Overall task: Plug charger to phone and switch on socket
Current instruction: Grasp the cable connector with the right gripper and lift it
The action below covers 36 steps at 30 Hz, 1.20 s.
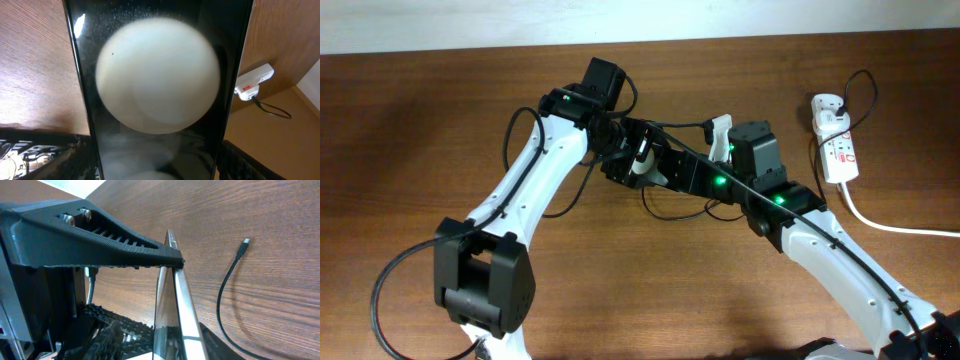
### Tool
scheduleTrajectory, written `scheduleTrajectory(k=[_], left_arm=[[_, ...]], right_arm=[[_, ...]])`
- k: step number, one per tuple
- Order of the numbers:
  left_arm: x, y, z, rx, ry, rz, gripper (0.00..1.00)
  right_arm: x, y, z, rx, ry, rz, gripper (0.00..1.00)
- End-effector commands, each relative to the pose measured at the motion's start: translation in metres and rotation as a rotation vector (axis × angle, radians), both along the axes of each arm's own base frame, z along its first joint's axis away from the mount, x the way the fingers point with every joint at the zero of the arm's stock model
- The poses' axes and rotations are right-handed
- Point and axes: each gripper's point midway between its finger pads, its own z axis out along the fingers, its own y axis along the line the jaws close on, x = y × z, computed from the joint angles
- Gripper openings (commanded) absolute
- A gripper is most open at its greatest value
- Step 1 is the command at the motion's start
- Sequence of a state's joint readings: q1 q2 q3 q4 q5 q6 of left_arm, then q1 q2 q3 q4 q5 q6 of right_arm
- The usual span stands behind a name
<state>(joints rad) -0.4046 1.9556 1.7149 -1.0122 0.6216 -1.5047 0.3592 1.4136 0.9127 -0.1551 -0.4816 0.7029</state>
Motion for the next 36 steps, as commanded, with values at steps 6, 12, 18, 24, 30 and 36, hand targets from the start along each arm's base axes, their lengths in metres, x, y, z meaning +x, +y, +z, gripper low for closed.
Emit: scheduleTrajectory(k=[6,12,18,24,30,36], left_arm=[[0.001,-0.005,0.029,-0.05,-0.046,0.0,0.0],[0.001,-0.005,0.029,-0.051,-0.046,-0.001,0.0],[0.001,-0.005,0.029,-0.051,-0.046,-0.001,0.0],[0.001,-0.005,0.029,-0.051,-0.047,-0.001,0.0],[0.026,0.001,0.038,-0.053,-0.486,-0.364,0.0],[0.04,-0.036,0.128,-0.471,-1.108,-0.694,0.04]], right_arm=[[0.003,0.007,-0.009,-0.007,0.019,0.019,0.2],[0.002,0.015,0.002,0.039,-0.01,0.061,0.13],[0.001,0.016,0.002,0.043,-0.009,0.067,0.04],[0.005,0.012,0.003,0.045,-0.017,0.056,0.04],[0.024,-0.054,0.038,0.121,-0.07,-0.053,0.04],[0.035,-0.087,0.088,0.381,0.013,-0.268,0.04]])
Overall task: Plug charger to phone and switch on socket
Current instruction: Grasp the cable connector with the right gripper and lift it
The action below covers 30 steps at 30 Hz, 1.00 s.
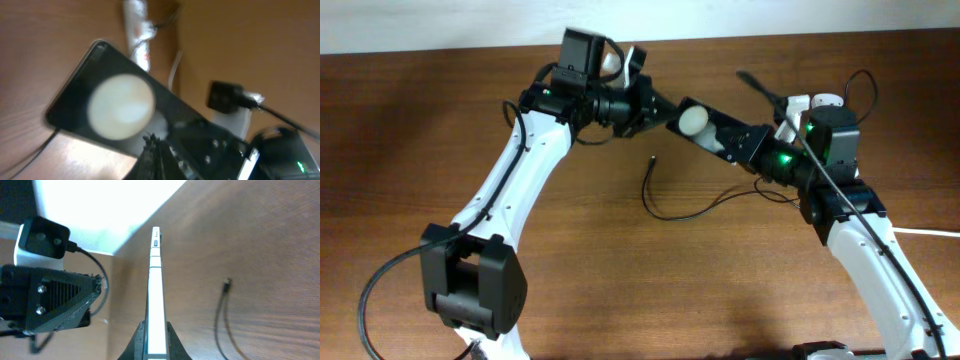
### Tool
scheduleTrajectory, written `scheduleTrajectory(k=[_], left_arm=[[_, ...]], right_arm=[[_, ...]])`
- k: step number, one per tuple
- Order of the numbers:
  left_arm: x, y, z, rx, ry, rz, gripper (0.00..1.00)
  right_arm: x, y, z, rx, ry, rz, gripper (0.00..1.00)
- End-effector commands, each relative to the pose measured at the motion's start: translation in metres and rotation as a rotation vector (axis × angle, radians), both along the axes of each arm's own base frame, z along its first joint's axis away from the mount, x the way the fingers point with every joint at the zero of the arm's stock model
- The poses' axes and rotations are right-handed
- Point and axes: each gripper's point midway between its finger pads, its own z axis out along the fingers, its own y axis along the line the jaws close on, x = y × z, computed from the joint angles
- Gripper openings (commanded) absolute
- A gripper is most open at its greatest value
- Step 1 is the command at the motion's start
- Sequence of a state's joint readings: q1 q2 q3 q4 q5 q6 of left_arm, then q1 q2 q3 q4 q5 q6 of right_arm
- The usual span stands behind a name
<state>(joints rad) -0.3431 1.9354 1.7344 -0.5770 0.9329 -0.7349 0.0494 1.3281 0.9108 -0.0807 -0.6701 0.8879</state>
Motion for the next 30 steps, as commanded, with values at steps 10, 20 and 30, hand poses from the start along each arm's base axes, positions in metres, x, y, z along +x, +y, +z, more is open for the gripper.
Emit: scheduleTrajectory(k=[10,20,30], left_arm=[[0.009,-0.014,0.08,-0.251,-0.182,-0.073,0.66],[0.025,-0.011,0.077,-0.223,-0.169,0.022,0.64],[0.031,-0.011,0.074,-0.233,-0.033,0.112,0.45]], right_arm=[[0.03,-0.014,0.089,0.531,0.055,-0.265,0.04],[0.028,0.017,0.091,0.691,0.183,-0.327,0.04],[0.016,0.066,0.064,0.606,0.25,-0.244,0.04]])
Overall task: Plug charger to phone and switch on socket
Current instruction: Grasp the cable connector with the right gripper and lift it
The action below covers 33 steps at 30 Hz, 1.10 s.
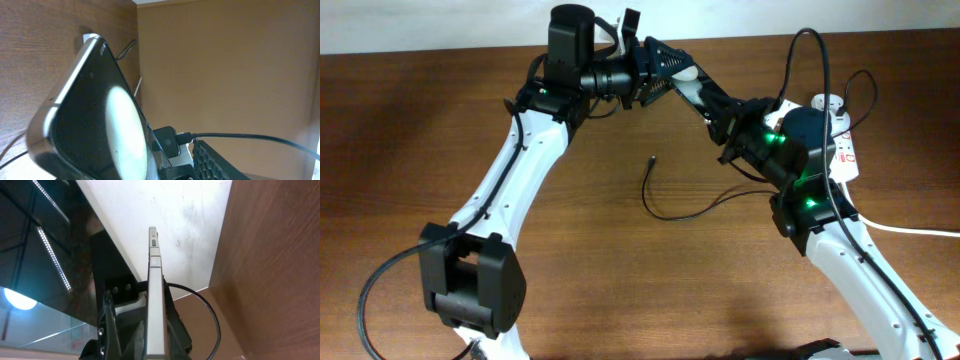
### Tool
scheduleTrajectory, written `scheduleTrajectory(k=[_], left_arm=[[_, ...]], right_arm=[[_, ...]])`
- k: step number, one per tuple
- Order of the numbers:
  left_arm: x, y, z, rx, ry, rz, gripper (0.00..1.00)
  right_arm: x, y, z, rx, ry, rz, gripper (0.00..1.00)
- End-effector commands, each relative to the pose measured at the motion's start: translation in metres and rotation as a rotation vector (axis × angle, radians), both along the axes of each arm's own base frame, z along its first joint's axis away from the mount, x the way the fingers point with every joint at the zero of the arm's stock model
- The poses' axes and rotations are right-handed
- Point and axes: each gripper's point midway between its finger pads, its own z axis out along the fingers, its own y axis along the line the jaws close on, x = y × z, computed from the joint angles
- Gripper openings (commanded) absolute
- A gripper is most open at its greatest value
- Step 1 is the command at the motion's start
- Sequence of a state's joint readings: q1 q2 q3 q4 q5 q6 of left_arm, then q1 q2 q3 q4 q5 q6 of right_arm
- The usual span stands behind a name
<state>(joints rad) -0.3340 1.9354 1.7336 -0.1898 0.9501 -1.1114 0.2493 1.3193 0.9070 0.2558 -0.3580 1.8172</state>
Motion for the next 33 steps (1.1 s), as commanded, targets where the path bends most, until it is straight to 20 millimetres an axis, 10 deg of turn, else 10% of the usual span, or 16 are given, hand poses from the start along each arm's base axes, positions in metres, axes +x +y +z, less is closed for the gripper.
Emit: scheduleTrajectory(k=[1,7,17,21,27,33], left_arm=[[-0.004,-0.001,0.017,-0.029,0.002,0.003,0.43],[-0.003,-0.001,0.017,-0.028,0.007,0.012,0.42],[-0.003,-0.001,0.017,-0.027,0.007,0.013,0.0],[-0.002,-0.001,0.017,-0.027,0.006,0.015,0.0],[0.002,0.002,0.016,-0.019,0.002,0.038,0.0],[0.022,0.074,-0.038,0.216,-0.048,0.125,0.0]], right_arm=[[-0.008,0.03,-0.004,-0.023,-0.004,0.107,0.04],[-0.017,0.05,-0.006,-0.073,-0.04,0.165,0.04],[-0.02,0.053,-0.005,-0.068,-0.04,0.188,0.04],[-0.022,0.055,-0.005,-0.068,-0.041,0.205,0.04],[-0.023,0.054,-0.013,-0.087,-0.013,0.204,0.36],[-0.025,0.054,-0.02,-0.297,-0.16,0.253,0.41]])
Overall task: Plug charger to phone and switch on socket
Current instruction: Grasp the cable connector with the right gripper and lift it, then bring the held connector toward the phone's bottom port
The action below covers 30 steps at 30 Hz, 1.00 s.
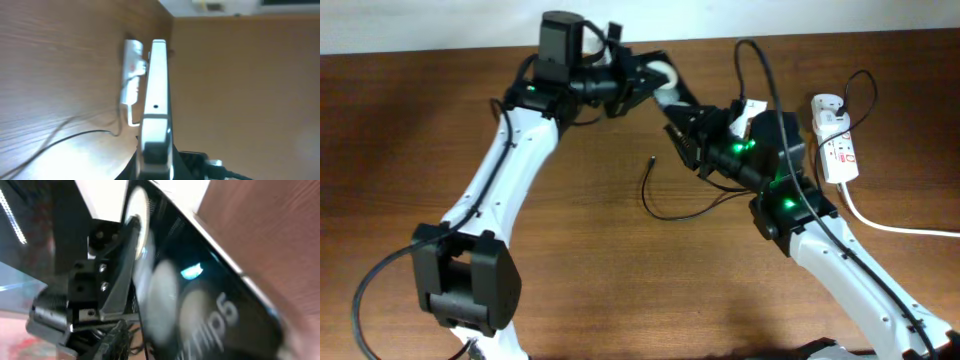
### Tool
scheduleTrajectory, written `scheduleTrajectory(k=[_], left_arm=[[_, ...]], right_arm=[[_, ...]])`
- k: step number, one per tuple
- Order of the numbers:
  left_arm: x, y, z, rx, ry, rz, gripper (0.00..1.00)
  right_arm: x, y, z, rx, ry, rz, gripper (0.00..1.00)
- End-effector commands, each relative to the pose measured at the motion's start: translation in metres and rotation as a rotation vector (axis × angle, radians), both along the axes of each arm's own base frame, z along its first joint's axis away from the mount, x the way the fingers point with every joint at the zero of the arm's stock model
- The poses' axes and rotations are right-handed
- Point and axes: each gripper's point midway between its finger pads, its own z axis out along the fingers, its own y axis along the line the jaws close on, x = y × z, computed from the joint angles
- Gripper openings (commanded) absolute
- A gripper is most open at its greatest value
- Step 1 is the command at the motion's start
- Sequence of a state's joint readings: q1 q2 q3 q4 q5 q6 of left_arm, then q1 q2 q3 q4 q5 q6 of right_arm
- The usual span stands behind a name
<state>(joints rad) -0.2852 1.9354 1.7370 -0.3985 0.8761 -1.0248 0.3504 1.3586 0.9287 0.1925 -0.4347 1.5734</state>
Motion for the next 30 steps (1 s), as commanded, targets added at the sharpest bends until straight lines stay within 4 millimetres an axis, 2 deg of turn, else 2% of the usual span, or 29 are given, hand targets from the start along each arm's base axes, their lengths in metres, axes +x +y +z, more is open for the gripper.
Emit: scheduleTrajectory(k=[1,3,4,6,7,9,10,12,15,16,18,20,22,23,26,28,30], left_arm=[[0.016,0.057,-0.008,0.137,-0.163,0.022,0.0],[0.017,0.086,-0.018,0.186,-0.172,0.024,0.0],[0.016,0.101,-0.023,0.208,-0.178,0.02,0.0],[0.013,0.115,-0.025,0.212,-0.205,-0.005,0.0],[0.011,0.121,-0.023,0.199,-0.228,-0.025,0.0],[0.009,0.127,-0.017,0.174,-0.278,-0.056,0.0],[0.01,0.134,-0.016,0.173,-0.292,-0.054,0.0],[0.015,0.155,-0.018,0.189,-0.291,-0.015,0.0],[0.022,0.19,-0.022,0.218,-0.27,0.063,0.0],[0.022,0.195,-0.022,0.22,-0.262,0.075,0.0],[0.021,0.201,-0.03,0.254,-0.236,0.089,0.0],[0.017,0.208,-0.042,0.315,-0.192,0.104,0.0],[0.017,0.208,-0.043,0.316,-0.192,0.102,0.0],[0.017,0.208,-0.043,0.314,-0.192,0.101,0.0],[0.015,0.207,-0.044,0.313,-0.18,0.099,0.0],[0.015,0.207,-0.044,0.312,-0.18,0.099,0.0],[0.014,0.207,-0.044,0.312,-0.175,0.099,0.0]], right_arm=[[-0.005,0.0,-0.014,-0.155,-0.077,0.049,0.41],[-0.013,-0.004,-0.037,-0.279,-0.071,0.096,0.41],[-0.017,-0.005,-0.045,-0.345,-0.089,0.128,0.48],[-0.021,-0.006,-0.054,-0.469,-0.173,0.196,0.55],[-0.027,-0.008,-0.064,-0.55,-0.204,0.251,0.61],[-0.039,-0.01,-0.081,-0.64,-0.217,0.337,0.66],[-0.047,-0.012,-0.09,-0.689,-0.224,0.388,0.67],[-0.053,-0.014,-0.098,-0.71,-0.199,0.415,0.56],[-0.058,-0.021,-0.1,-0.759,-0.137,0.442,0.55],[-0.057,-0.02,-0.098,-0.776,-0.126,0.464,0.55],[-0.049,-0.023,-0.1,-0.815,-0.052,0.477,0.54],[-0.032,-0.019,-0.104,-0.832,0.015,0.488,0.48],[-0.017,-0.015,-0.113,-0.847,0.092,0.513,0.47],[0.0,-0.013,-0.122,-0.877,0.145,0.521,0.47],[0.03,-0.006,-0.147,-0.899,0.185,0.521,0.43],[0.04,-0.003,-0.173,-0.909,0.218,0.508,0.41],[0.041,0.004,-0.19,-0.909,0.239,0.523,0.41]])
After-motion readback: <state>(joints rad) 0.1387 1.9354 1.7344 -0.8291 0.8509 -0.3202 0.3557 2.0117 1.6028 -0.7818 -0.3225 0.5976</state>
